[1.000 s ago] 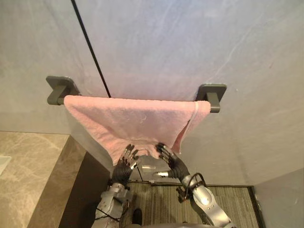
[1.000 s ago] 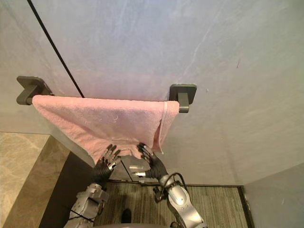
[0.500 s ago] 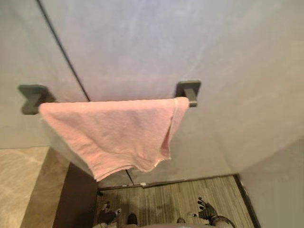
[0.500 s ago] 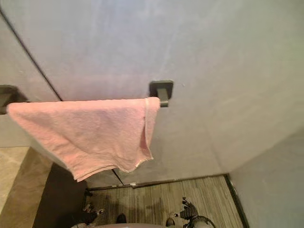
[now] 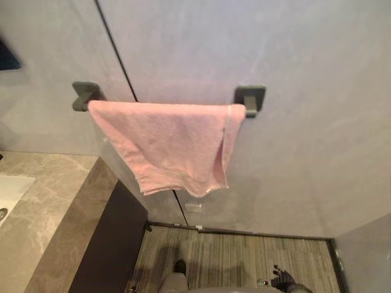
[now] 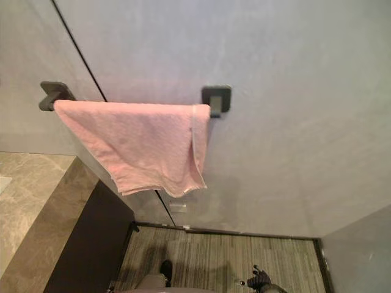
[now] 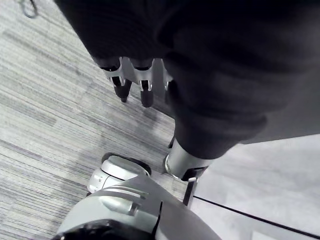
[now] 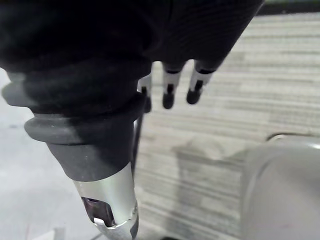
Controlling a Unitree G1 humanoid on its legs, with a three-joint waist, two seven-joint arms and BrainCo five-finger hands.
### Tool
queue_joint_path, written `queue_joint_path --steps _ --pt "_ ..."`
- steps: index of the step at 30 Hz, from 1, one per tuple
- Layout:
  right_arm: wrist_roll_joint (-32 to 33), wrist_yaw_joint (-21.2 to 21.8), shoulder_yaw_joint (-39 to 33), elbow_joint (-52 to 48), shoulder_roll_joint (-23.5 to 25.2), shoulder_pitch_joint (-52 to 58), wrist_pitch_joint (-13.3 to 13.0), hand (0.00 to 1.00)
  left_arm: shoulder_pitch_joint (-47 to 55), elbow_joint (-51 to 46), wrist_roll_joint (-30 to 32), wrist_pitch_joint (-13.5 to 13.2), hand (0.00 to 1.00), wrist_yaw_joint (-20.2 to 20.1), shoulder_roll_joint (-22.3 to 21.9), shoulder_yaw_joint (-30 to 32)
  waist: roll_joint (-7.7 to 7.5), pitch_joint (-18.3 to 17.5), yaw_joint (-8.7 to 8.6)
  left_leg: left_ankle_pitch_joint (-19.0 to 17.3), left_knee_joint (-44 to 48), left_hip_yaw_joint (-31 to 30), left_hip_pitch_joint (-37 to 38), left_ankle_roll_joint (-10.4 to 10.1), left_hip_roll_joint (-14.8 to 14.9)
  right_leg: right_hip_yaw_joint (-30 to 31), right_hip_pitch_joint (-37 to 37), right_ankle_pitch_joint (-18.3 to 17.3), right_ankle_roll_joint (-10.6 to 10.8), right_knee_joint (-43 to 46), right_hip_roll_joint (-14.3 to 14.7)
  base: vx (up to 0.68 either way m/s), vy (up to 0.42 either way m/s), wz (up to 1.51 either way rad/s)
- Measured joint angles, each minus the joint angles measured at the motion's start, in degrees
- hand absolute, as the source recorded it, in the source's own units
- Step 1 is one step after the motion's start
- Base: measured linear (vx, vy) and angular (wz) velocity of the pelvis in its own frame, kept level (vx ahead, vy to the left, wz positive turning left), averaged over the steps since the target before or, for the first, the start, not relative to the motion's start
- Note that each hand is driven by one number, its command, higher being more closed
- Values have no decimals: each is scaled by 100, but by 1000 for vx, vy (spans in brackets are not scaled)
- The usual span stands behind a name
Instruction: Organize washtable
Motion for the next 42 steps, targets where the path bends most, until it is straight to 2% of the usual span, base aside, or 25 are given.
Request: queue_joint_path --steps 4,5,6,7,8,9,10,12,13,14,15,16,17,18,19,22,28,29,30,32,34,37,38,39,42 --pt "-25 3 170 -5 14 -183 -40 0 -118 34 -109 -14 0 -48 82 -291 167 202 -13 780 -274 -181 16 -57 392 -562 388 -263 -250 -427 469 -247 -228 29" --pt "-58 1 166 -8 -13 -277 -40 0 -143 18 -107 -16 0 -51 79 -324 188 301 -52 1514 -660 -199 54 -12 434 -748 387 -314 -354 -371 575 -375 -208 77" --pt "-101 -2 129 -20 -23 -290 -50 0 -240 -9 -106 -18 0 -52 207 -286 -7 432 -217 2139 -1018 -100 45 525 341 -1004 361 -345 -563 -451 442 -307 -127 72" --pt "-141 -9 87 -17 18 -320 -57 0 -263 -9 -106 -10 0 -52 261 -210 -144 514 -219 1829 -574 149 -56 302 269 -1143 355 -424 -702 -497 324 -284 -109 45" --pt "-159 -13 -2 -18 17 -334 -64 0 -272 -2 -107 23 0 -29 280 -98 -269 589 -232 873 494 401 -267 239 216 -1301 330 -478 -711 -583 206 -282 -78 4" --pt "-181 -48 -178 -19 4 -241 -67 0 -265 -3 -107 51 0 -28 282 32 -330 612 -297 -217 1893 463 -428 492 182 -1340 241 -387 -661 -575 127 -467 0 -25" --pt "-174 -86 -468 -18 13 132 -58 0 -237 -1 -106 48 0 -34 249 276 -380 622 -316 -1193 3640 517 -54 506 482 -1215 158 -156 -634 -628 150 -452 135 -14" --pt "-116 -80 -913 54 31 582 -3 0 -235 -11 -106 37 0 20 144 684 -356 602 -446 -1202 3723 544 719 528 938 -1225 11 16 -491 -611 160 -350 255 12" --pt "5 -40 -1224 233 161 640 42 0 -209 -21 -105 43 0 74 170 893 -454 606 -559 -1319 3080 888 819 389 705 -1081 -223 125 -498 -775 178 -286 189 21" --pt "45 12 -1258 368 265 663 82 0 -171 -19 -106 54 0 82 216 997 -554 523 -611 -1332 2422 794 910 378 621 -1008 -231 292 -724 -1149 521 -247 7 40" --pt "89 43 -1348 434 339 805 83 0 -229 5 -76 83 0 75 241 1117 -692 419 -691 -1432 2040 643 1197 302 476 -1023 -178 746 -913 -1671 505 -215 -21 21" --pt "172 39 -1537 442 364 836 75 0 -197 -8 -111 86 0 49 194 1145 -528 446 -627 -1602 2703 658 1221 222 725 -1082 -127 952 -826 -1746 577 -156 92 34" --pt "267 34 -1634 439 293 833 115 0 -151 -13 -115 87 0 60 77 1144 -314 451 -651 -1499 2503 635 1468 93 964 -1147 -147 1016 -769 -1731 682 -136 244 28" --pt "275 33 -1690 451 257 832 118 0 -178 -18 -117 87 0 58 3 1135 -165 426 -711 -1666 2182 551 1612 -180 834 -1243 -157 1045 -721 -1723 660 -120 247 59" --pt "336 27 -1696 461 281 798 109 0 -166 -124 -121 73 0 49 -86 1069 -177 414 -808 -1711 1924 501 1561 -195 651 -1290 -254 1106 -668 -1746 531 -174 240 49" --pt "466 27 -1497 457 249 727 87 0 -120 -236 -97 9 0 64 109 791 -269 360 -777 -1764 1442 523 1483 -265 496 -1271 -569 1522 -640 -1786 352 -180 214 18" --pt "507 -130 -1143 -3 242 643 88 0 -438 -259 140 -44 0 57 80 505 -205 657 -761 -2163 1208 605 1307 -116 197 -1586 -746 1907 -392 -1671 -85 -253 151 35" --pt "505 -140 -1075 -106 170 651 79 0 -444 -280 146 -60 0 59 25 464 -158 685 -722 -2333 1250 654 1273 188 179 -1565 -747 2025 -295 -1644 -117 -277 78 12" --pt "502 -152 -1083 -138 114 640 87 0 -447 -279 146 -62 0 59 9 511 -116 696 -593 -2336 1258 691 1257 265 191 -1453 -773 2003 -308 -1620 -123 -315 53 3" --pt "501 -160 -1068 -351 139 746 88 0 -427 -272 157 -67 0 70 -48 639 -89 697 -480 -2208 1287 571 1193 285 176 -1061 -1084 1190 -411 38 -112 -254 -14 35" --pt "509 -132 -1134 -379 286 882 91 0 -312 -313 183 -76 0 60 -56 735 -187 629 -454 -2056 1262 59 1029 216 -23 -468 -854 433 -123 966 170 -198 -124 105" --pt "510 -78 -1329 -346 357 874 85 0 -310 -315 337 -69 0 67 -106 868 -328 410 -432 -1735 1155 -610 477 152 -390 -242 -502 -165 100 239 201 -107 -197 118" --pt "509 -76 -1398 -333 377 860 84 0 -304 -297 355 -62 0 65 -146 865 -224 312 -296 -1556 950 -772 378 164 -409 -242 -435 -210 13 -77 252 -86 -192 127" --pt "511 -69 -1378 -295 351 800 55 0 -285 -301 353 -62 0 66 -155 841 -262 267 -185 -1171 557 -955 256 92 -435 -235 -377 -372 -277 -486 307 -86 -177 86" --pt "502 -71 -1236 -282 399 685 -45 0 -253 -262 353 -61 0 75 -143 703 -132 268 -137 -360 6 -1244 194 -20 -432 -800 -219 -322 -439 -624 418 -75 -191 142"
